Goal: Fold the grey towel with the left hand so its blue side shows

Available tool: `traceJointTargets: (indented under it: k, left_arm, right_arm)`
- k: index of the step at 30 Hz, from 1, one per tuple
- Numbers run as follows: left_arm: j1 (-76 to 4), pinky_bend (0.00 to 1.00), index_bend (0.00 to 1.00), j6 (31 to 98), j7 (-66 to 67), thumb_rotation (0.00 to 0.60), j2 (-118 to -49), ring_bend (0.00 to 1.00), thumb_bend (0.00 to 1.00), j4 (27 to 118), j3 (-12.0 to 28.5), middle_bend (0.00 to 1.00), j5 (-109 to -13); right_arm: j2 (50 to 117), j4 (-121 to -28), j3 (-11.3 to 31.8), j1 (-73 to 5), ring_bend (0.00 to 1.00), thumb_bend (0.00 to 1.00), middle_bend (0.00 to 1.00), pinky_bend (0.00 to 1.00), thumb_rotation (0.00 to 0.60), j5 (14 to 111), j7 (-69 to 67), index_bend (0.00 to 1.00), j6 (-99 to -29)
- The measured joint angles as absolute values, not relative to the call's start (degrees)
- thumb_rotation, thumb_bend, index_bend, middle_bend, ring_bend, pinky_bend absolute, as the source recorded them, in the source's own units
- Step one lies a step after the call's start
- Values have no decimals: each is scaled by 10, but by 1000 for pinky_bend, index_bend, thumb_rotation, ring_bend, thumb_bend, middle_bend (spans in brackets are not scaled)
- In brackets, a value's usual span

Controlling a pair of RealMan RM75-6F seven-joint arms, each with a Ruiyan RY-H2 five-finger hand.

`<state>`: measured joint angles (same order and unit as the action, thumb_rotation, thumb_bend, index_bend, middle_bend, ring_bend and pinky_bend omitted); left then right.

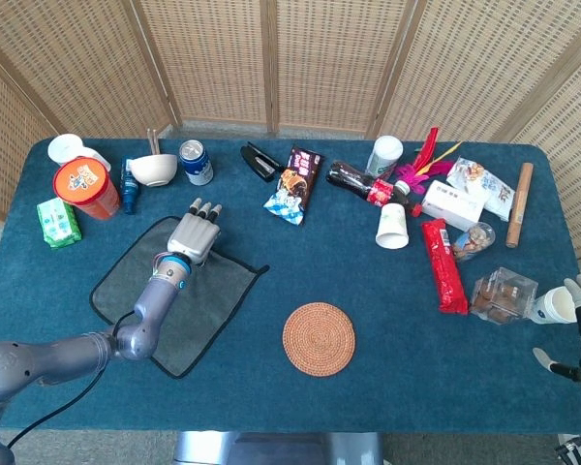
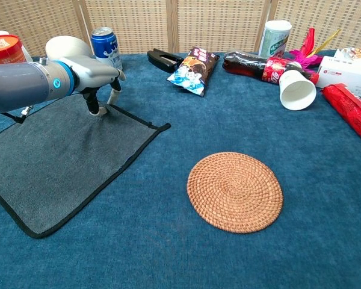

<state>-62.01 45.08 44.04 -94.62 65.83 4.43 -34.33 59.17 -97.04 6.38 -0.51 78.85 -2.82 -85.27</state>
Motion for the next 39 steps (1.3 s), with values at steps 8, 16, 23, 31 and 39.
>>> traceJointTargets:
  k: [8,16,23,31,39]
  left_arm:
    - [-618,0,537,456,441,600,-948,0,480,658,46,0,-348]
    - [-611,0,534,474,450,600,-932,0,477,693,43,0,-348]
    - [-606,0,530,504,488,600,-902,0,474,755,34,0,-317]
    - [-600,0,514,544,525,600,-855,0,470,851,18,0,-287]
    - [-595,0,506,582,554,600,-818,0,469,931,2,0,-254]
  right_arm:
    - [592,-970,64,-6,0,0,0,0,600,788,-28,0,-850]
    - [591,-971,63,-6,0,0,0,0,600,789,-31,0,-851]
    - [590,-973,62,-5,0,0,0,0,600,793,-30,0,-852]
    - [590,-976,60,-4,0,0,0,0,600,798,-28,0,-856]
    - [589,-978,58,-3,0,0,0,0,600,800,-29,0,-857]
